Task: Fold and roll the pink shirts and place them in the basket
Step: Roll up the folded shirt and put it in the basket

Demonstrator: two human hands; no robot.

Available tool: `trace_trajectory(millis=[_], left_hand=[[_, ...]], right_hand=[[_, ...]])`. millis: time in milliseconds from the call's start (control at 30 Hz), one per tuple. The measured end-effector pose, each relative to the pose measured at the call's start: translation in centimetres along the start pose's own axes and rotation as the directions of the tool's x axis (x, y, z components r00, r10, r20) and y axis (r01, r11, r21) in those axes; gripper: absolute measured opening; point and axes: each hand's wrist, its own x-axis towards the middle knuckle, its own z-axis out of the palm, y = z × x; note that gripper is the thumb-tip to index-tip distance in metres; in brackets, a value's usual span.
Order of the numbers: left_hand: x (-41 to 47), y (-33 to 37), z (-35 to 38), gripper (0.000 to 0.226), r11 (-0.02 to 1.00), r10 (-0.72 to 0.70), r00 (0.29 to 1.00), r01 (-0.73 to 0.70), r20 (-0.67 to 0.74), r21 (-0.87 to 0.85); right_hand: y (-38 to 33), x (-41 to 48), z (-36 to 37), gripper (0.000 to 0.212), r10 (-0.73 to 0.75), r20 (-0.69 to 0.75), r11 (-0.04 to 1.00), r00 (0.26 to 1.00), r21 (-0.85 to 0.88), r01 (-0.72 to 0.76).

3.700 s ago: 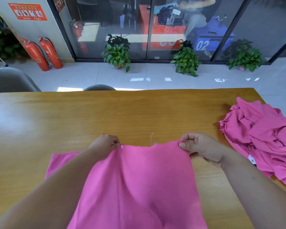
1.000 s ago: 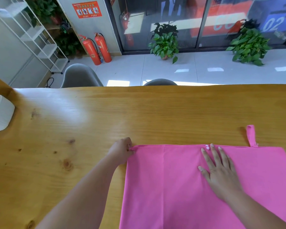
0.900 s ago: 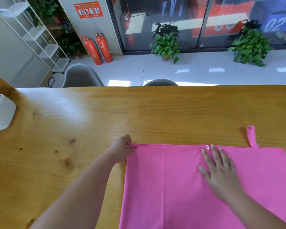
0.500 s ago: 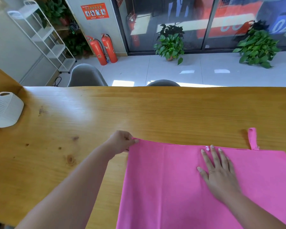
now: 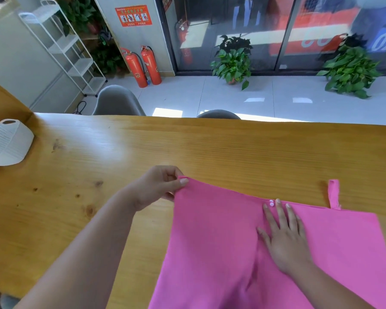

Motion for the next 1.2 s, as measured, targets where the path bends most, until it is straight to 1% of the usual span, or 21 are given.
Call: trace_trajectory(millis=[33,67,100,133,167,233,300,333,400,467,500,567,667,733,800,867,933,1000,1067,1133,1200], left_hand=[[0.5,-1.0,-0.9,0.025,0.990,-0.008,0.995,0.022,-0.101,0.140],[1.2,-2.4,-1.9,0.023,0.941,-0.009,0.976,0.082,-0.220,0.327],[2.0,-3.7,-2.6,0.020,0.860,-0.002,0.952,0.159,-0.307,0.485],[2.9,-5.1,-2.7,0.017,0.776,0.006,0.929,0.229,-0.370,0.588],[3.7,-6.2,-2.2,0.014,0.705,0.016,0.906,0.289,-0.422,0.648],[5.1,-8.0,0.0,0.013,0.608,0.077,0.847,0.378,-0.526,0.698],[5.7,-10.3,3.3,0.029,0.554,0.204,0.795,0.387,-0.571,0.737],[5.7,-11.5,5.5,0.039,0.538,0.272,0.789,0.350,-0.551,0.767],[4.9,-14.3,10.2,0.054,0.500,0.359,0.835,0.204,-0.416,0.841],[3.4,-17.2,13.8,0.063,0.445,0.357,0.899,0.077,-0.255,0.892],[2.6,-18.3,14.7,0.066,0.431,0.339,0.913,0.063,-0.226,0.900],[1.8,-19.4,14.8,0.072,0.436,0.306,0.917,0.104,-0.256,0.894],[2.9,-19.2,13.9,0.075,0.378,0.291,0.920,0.141,-0.262,0.915],[5.0,-18.5,13.4,0.074,0.360,0.278,0.924,0.153,-0.263,0.920],[7.0,-17.1,13.3,0.072,0.352,0.259,0.921,0.191,-0.292,0.916],[8.4,-15.4,14.8,0.072,0.350,0.236,0.920,0.220,-0.313,0.911],[8.8,-13.9,17.9,0.073,0.363,0.259,0.934,0.144,-0.248,0.920],[7.9,-14.1,21.7,0.072,0.364,0.291,0.945,0.031,-0.146,0.931],[6.2,-15.1,23.3,0.073,0.345,0.311,0.945,-0.013,-0.101,0.939],[4.9,-16.5,21.9,0.075,0.374,0.317,0.935,0.030,-0.158,0.927],[3.9,-17.8,18.6,0.076,0.401,0.272,0.918,0.164,-0.288,0.902]], right_hand=[[0.0,0.0,-0.1,0.078,-0.005,0.004,1.000,1.000,-0.005,0.005],[0.1,0.0,-0.2,0.078,-0.017,0.004,1.000,1.000,-0.013,0.017],[0.1,0.0,-0.2,0.079,-0.035,0.002,0.999,0.999,-0.023,0.035],[0.1,0.0,-0.3,0.079,-0.051,0.001,0.998,0.999,-0.029,0.051],[0.1,0.0,-0.3,0.080,-0.059,-0.005,0.998,0.998,-0.026,0.059],[0.0,0.0,-0.3,0.080,-0.063,-0.023,0.998,0.998,-0.007,0.063],[0.1,-0.2,-0.4,0.081,-0.064,-0.022,0.998,0.998,0.017,0.064],[0.1,-0.4,-0.5,0.082,-0.072,-0.024,0.997,0.997,0.028,0.073],[0.5,-1.0,-0.7,0.083,-0.088,-0.043,0.996,0.995,0.025,0.089],[1.6,-2.0,-0.5,0.081,-0.071,-0.053,0.997,0.996,0.024,0.072],[2.5,-2.5,-0.3,0.079,-0.054,-0.052,0.998,0.997,0.025,0.055],[4.3,-3.5,0.1,0.075,-0.032,-0.039,0.999,0.999,-0.004,0.032],[5.8,-2.9,-0.4,0.075,-0.034,-0.011,0.998,0.999,-0.054,0.033],[5.9,-1.1,-0.7,0.075,-0.027,-0.008,0.997,1.000,-0.076,0.027],[5.6,1.0,-1.3,0.075,0.011,-0.016,0.997,1.000,-0.075,-0.012],[4.5,2.3,-2.3,0.072,0.079,-0.041,0.995,0.996,-0.063,-0.081],[2.5,2.3,-2.5,0.071,0.108,-0.070,0.993,0.992,-0.039,-0.111],[0.6,0.5,-1.7,0.072,0.049,-0.064,0.999,0.997,-0.005,-0.049],[0.7,-1.8,-0.4,0.074,-0.008,-0.045,1.000,0.999,0.003,0.008],[3.8,-3.2,0.3,0.073,0.029,-0.057,0.999,0.998,0.033,-0.028],[8.3,-3.9,0.1,0.073,0.143,-0.071,0.989,0.987,0.033,-0.141]])
